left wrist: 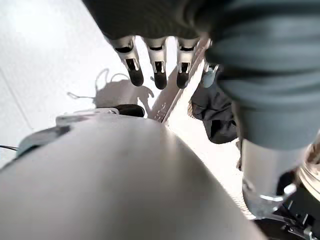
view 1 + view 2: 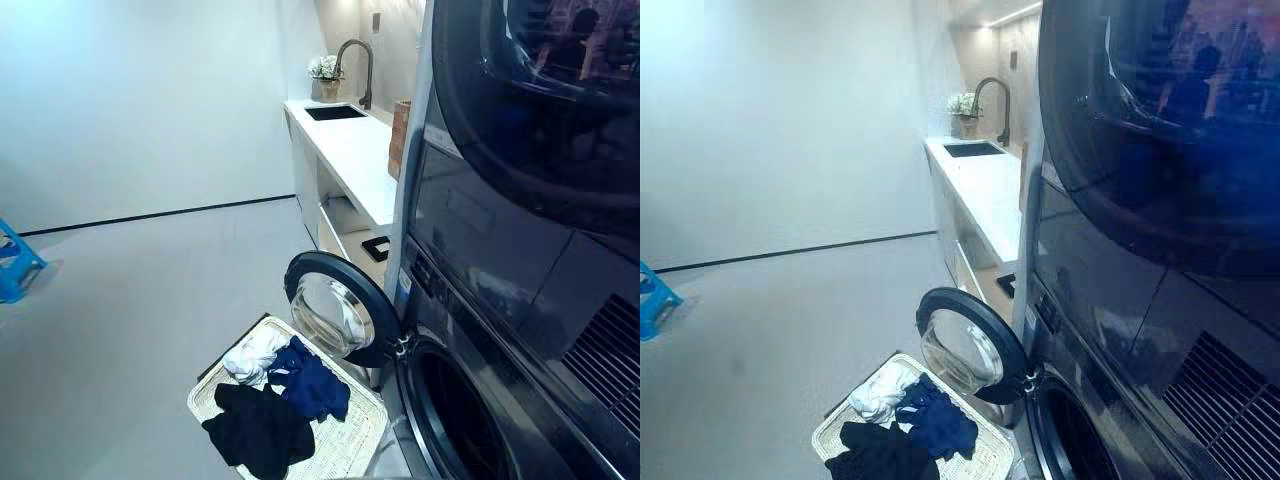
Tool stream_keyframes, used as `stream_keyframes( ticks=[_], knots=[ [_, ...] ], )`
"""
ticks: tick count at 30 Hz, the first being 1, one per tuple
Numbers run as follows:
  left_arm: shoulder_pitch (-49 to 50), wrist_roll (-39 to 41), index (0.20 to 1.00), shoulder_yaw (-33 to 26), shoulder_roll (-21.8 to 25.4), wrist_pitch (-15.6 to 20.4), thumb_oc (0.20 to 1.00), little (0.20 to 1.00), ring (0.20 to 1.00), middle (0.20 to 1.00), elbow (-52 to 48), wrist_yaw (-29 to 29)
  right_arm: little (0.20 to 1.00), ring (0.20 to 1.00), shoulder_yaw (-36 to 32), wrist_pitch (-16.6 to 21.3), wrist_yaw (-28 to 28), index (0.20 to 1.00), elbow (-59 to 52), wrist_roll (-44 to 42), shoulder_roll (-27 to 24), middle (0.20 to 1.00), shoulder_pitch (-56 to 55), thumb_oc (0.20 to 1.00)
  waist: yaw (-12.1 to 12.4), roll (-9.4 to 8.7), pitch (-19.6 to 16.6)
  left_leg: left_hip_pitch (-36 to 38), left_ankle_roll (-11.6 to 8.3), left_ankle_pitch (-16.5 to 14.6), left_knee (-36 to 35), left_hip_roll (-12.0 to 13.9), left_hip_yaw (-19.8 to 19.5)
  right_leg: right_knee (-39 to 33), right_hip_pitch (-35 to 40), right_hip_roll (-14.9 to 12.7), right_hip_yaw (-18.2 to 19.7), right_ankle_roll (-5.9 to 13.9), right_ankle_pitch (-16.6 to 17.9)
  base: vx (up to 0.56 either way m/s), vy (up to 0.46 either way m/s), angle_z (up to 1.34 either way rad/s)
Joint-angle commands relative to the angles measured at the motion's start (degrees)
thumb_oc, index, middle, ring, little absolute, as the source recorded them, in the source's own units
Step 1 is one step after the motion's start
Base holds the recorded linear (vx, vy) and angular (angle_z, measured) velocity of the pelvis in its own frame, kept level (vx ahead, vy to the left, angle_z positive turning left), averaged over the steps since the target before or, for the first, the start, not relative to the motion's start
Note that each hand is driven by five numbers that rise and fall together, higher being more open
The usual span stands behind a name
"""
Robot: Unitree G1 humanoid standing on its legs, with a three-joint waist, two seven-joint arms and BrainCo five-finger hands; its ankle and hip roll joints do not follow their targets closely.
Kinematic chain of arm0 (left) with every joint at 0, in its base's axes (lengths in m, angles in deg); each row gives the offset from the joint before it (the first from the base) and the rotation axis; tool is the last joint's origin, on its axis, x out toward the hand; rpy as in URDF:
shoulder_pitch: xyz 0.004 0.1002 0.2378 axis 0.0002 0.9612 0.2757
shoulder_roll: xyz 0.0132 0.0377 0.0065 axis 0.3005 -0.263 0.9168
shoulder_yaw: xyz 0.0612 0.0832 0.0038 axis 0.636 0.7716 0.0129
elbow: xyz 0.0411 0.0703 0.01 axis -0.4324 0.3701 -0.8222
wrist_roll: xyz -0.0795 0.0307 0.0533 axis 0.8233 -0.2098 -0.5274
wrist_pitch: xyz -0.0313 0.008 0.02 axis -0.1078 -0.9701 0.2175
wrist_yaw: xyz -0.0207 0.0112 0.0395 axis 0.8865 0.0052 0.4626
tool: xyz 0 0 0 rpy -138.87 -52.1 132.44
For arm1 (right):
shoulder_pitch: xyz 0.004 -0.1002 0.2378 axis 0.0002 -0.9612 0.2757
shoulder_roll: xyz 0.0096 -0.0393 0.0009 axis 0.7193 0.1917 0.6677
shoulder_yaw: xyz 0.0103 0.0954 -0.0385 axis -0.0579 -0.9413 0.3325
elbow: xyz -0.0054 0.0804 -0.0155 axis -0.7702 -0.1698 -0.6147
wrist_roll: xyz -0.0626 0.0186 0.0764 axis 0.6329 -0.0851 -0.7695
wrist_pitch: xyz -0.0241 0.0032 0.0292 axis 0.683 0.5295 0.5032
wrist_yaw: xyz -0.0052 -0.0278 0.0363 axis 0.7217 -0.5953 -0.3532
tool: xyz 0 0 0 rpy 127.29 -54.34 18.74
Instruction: Put the clothes into the washing machine.
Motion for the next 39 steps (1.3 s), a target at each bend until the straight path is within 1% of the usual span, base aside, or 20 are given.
stream_keyframes(
  ticks=[1,4,7,10,14,15,16,18,19,24,25,27,29,30,32,34,35,36,37,39],
  knots=[
    [-5.43,-0.46,1.0,-0.31,-3.11,0.5,1.0,1.0,1.0,1.0,3.66,-0.16,1.0,1.0,0.1,0.69,-0.07,1.0,3.29,-1.63,2.82,1.0,4.28,1.0,0.23,-2.09,2.18,0.33,4.27,-4.07,0.36,-5.63,2.9,0.63,-1.06,-1.47,0.41,4.24,0.55,0.38,-0.181,-0.04],
    [-5.77,1.23,1.0,-0.29,-3.15,0.11,1.0,1.0,1.0,1.0,3.52,-0.19,1.0,1.0,0.11,0.61,-0.08,1.0,3.36,-1.69,2.52,1.0,4.74,1.0,0.15,-1.86,2.65,0.21,4.38,-4.0,0.36,-5.67,2.98,0.72,-1.31,-1.46,0.54,4.22,0.64,-0.01,0.003,0.0],
    [-5.75,1.54,1.0,-0.47,-3.25,0.59,1.0,1.0,1.0,1.0,3.74,-0.57,1.0,1.0,-0.02,0.54,0.05,1.0,3.49,-1.51,2.48,1.0,4.9,1.0,0.11,-1.85,2.76,0.26,4.32,-3.98,0.36,-5.65,3.1,0.74,-1.29,-1.47,0.56,4.22,0.67,0.0,0.0,0.0],
    [-5.45,1.7,1.0,-0.96,-3.35,1.57,1.0,1.0,1.0,1.0,3.86,-2.36,1.0,1.0,-0.11,0.66,0.04,1.0,3.63,-1.67,2.57,1.0,4.62,1.0,0.27,-1.94,2.91,0.36,4.34,-4.06,0.36,-5.64,2.98,0.55,-1.06,-1.52,0.45,4.25,0.74,0.0,0.0,0.0],
    [-5.31,-0.27,1.0,-1.36,-3.44,3.56,1.0,1.0,1.0,1.0,3.9,-6.73,1.0,1.0,-0.18,0.64,-0.13,1.0,3.7,-1.85,2.73,1.0,4.41,1.0,0.34,-2.0,2.93,0.36,4.31,-4.04,0.36,-5.67,2.86,0.54,-1.04,-1.56,0.3,4.25,0.76,0.01,0.001,0.0],
    [-5.3,-2.47,1.0,-1.21,-3.22,5.29,1.0,1.0,1.0,1.0,3.9,-10.51,1.0,1.0,-0.07,0.48,-0.14,1.0,3.7,-2.36,2.64,1.0,4.39,1.0,0.41,-2.04,3.0,0.25,4.25,-3.95,0.36,-5.65,2.76,0.53,-1.08,-1.56,0.28,4.26,0.78,0.0,0.0,0.0],
    [-5.35,-2.89,1.0,-1.23,-3.16,5.6,1.0,1.0,1.0,1.0,3.86,-11.44,1.0,1.0,-0.06,0.44,-0.13,1.0,3.65,-2.43,2.62,1.0,4.38,1.0,0.41,-2.03,3.02,0.22,4.24,-3.93,0.36,-5.65,2.76,0.53,-1.1,-1.56,0.27,4.27,0.78,0.03,0.003,0.0],
    [-5.49,-3.73,1.0,-1.19,-2.87,6.18,1.0,1.0,1.0,1.0,3.49,-15.28,1.0,1.0,0.08,0.37,-0.08,1.0,3.57,-2.59,2.48,1.0,4.29,1.0,0.39,-2.0,3.19,0.14,4.2,-3.86,0.36,-5.67,2.73,0.53,-1.13,-1.56,0.27,4.27,0.78,0.03,0.012,0.0],
    [-5.63,-6.95,1.0,-1.15,-2.22,7.08,1.0,1.0,1.0,1.0,2.97,-21.23,1.0,1.0,0.18,0.59,0.01,1.0,3.7,-2.63,2.15,1.0,4.1,1.0,0.34,-1.82,3.4,0.05,4.13,-3.76,0.36,-5.69,2.66,0.53,-1.17,-1.58,0.24,4.25,0.76,0.05,0.026,0.0],
    [-6.21,-7.36,1.0,-1.4,-1.17,7.72,1.0,1.0,1.0,1.0,2.21,-25.0,1.0,1.0,0.31,0.76,0.1,1.0,3.76,-2.98,1.45,1.0,4.01,1.0,0.13,-1.48,3.85,-0.43,3.97,-3.48,0.36,-5.65,2.57,0.53,-1.63,-1.64,0.28,4.27,0.86,0.02,0.024,0.0],
    [-6.75,-8.65,1.0,-1.38,-0.62,9.37,1.0,1.0,1.0,1.0,1.26,-28.77,1.0,1.0,0.17,0.72,0.13,1.0,3.49,-3.13,0.81,1.0,4.1,1.0,-0.09,-1.12,4.24,-1.09,3.82,-3.2,0.36,-5.56,2.67,0.53,-2.31,-1.69,0.39,4.33,1.0,0.02,0.053,0.0],
    [-7.71,-10.75,1.0,-0.5,0.23,10.85,1.0,1.0,1.0,1.0,-0.07,-34.12,1.0,1.0,0.29,0.64,0.33,1.0,3.05,-3.44,-0.26,1.0,4.61,1.0,-0.4,-0.62,4.82,-2.11,3.65,-2.82,0.36,-5.47,2.8,0.6,-3.42,-1.77,0.58,4.36,1.17,-0.01,0.076,-0.01],
    [-8.84,-12.99,1.0,0.84,0.95,11.34,1.0,1.0,1.0,1.0,-1.72,-38.28,1.0,1.0,0.75,0.71,0.4,1.0,2.69,-4.02,-1.12,1.0,5.33,1.0,-0.6,-0.16,5.48,-3.22,3.57,-2.44,0.36,-5.39,2.95,0.73,-4.72,-1.83,0.88,4.33,1.39,-0.07,0.08,-0.02],
    [-10.38,-16.5,1.0,2.1,1.95,11.71,1.0,1.0,1.0,1.0,-3.75,-43.49,1.0,1.0,1.2,0.91,0.64,1.0,2.41,-4.66,-2.1,1.0,6.51,1.0,-0.8,0.27,6.62,-4.52,3.49,-1.98,0.36,-5.28,3.2,0.84,-6.17,-1.88,1.24,4.28,1.71,-0.1,0.074,-0.02],
    [-11.9,-18.24,1.0,2.95,2.87,10.91,1.0,1.0,1.0,1.0,-5.7,-45.91,1.0,1.0,1.73,1.23,0.71,1.0,1.97,-5.32,-2.73,1.0,7.57,1.0,-0.95,0.53,7.9,-5.61,3.49,-1.64,0.36,-5.24,3.34,0.92,-7.41,-1.85,1.65,4.22,2.01,-0.13,0.061,-0.02],
    [-14.97,-21.86,1.0,4.8,4.2,9.17,1.0,1.0,1.0,1.0,-8.07,-50.08,1.0,1.0,2.71,2.03,0.58,1.0,1.11,-6.88,-3.54,1.0,9.57,1.0,-1.29,0.85,10.52,-7.94,3.54,-0.93,0.36,-5.17,3.52,1.13,-9.96,-1.75,2.54,4.17,2.68,-0.16,0.053,-0.03],
    [-14.99,-21.86,1.0,4.8,4.2,9.17,1.0,1.0,1.0,1.0,-8.06,-50.09,1.0,1.0,2.71,2.03,0.59,1.0,1.12,-6.88,-3.54,1.0,9.59,1.0,-1.28,0.85,10.51,-7.96,3.54,-0.93,0.36,-5.17,3.53,1.14,-9.99,-1.75,2.55,4.17,2.68,-0.16,0.048,-0.11],
    [-17.18,-23.29,1.0,5.7,4.84,7.37,1.0,1.0,1.0,1.0,-8.55,-51.68,1.0,1.0,3.37,2.45,0.49,1.0,0.62,-7.86,-3.9,1.0,10.9,1.0,-1.55,0.89,12.14,-9.31,3.57,-0.49,0.36,-5.14,3.64,1.25,-11.45,-1.57,3.16,4.12,3.12,-0.13,0.061,-0.17],
    [-19.4,-22.23,1.0,6.44,5.59,5.81,1.0,1.0,1.0,1.0,-8.33,-52.96,1.0,1.0,3.88,2.72,0.53,1.0,0.2,-8.87,-4.17,1.0,12.44,1.0,-2.06,0.87,13.81,-10.58,3.56,0.01,0.36,-5.12,3.73,1.41,-12.98,-1.31,4.06,4.06,3.62,-0.14,0.068,-0.2],
    [-20.94,-21.46,1.0,6.44,6.25,5.3,1.0,1.0,1.0,1.0,-7.84,-53.4,1.0,1.0,4.27,3.27,0.49,1.0,0.03,-9.25,-4.29,1.0,13.35,1.0,-2.46,0.83,14.9,-11.4,3.58,0.27,0.36,-5.07,3.91,1.58,-14.0,-1.13,4.61,4.03,3.87,-0.08,0.053,-0.15]
  ],
)
